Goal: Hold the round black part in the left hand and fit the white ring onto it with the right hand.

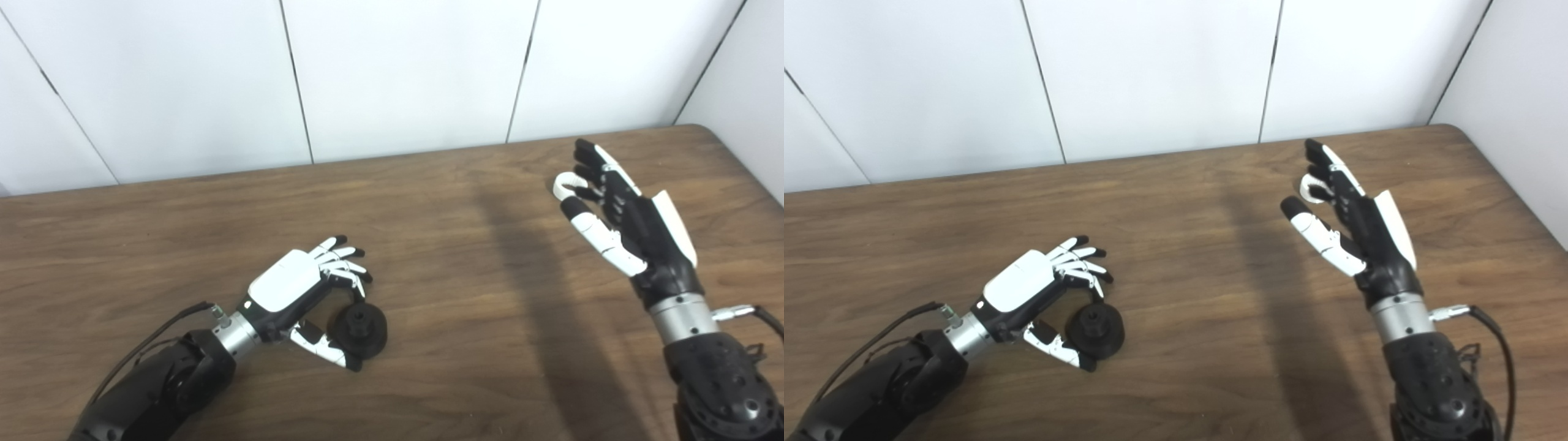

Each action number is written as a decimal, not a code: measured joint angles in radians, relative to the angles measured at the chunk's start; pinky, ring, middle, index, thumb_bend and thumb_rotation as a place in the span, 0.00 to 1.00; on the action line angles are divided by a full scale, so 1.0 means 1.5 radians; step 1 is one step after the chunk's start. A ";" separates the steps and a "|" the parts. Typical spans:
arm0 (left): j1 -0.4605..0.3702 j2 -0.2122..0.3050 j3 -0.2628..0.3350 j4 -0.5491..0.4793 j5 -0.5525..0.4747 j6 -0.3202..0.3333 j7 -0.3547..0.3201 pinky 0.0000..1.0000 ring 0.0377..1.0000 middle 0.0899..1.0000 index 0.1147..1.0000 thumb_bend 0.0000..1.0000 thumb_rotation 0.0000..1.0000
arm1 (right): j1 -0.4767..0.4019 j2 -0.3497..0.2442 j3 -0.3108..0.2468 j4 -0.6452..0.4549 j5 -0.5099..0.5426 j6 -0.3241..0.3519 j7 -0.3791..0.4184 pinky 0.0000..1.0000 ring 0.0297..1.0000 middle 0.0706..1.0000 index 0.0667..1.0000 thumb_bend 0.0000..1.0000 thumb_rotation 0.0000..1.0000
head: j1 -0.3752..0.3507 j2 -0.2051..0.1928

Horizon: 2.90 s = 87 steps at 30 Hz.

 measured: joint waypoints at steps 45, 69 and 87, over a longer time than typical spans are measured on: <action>0.003 0.003 -0.010 -0.001 0.003 0.000 0.030 0.98 0.88 0.71 0.42 0.52 0.05 | -0.313 -0.262 0.185 0.469 -0.286 -0.026 0.081 0.80 0.89 0.85 0.77 0.74 0.16 | -0.108 -0.057; 0.007 0.009 -0.019 -0.004 0.002 0.000 0.048 0.99 0.88 0.71 0.42 0.52 0.05 | -0.358 -0.279 0.225 0.533 -0.323 -0.026 0.140 0.87 0.91 0.87 0.79 0.78 0.22 | -0.128 -0.073; 0.008 0.022 -0.028 -0.016 0.001 0.000 0.054 0.98 0.88 0.71 0.42 0.52 0.05 | -0.358 -0.272 0.237 0.577 -0.337 -0.026 0.131 0.84 0.90 0.86 0.78 0.76 0.23 | -0.138 -0.078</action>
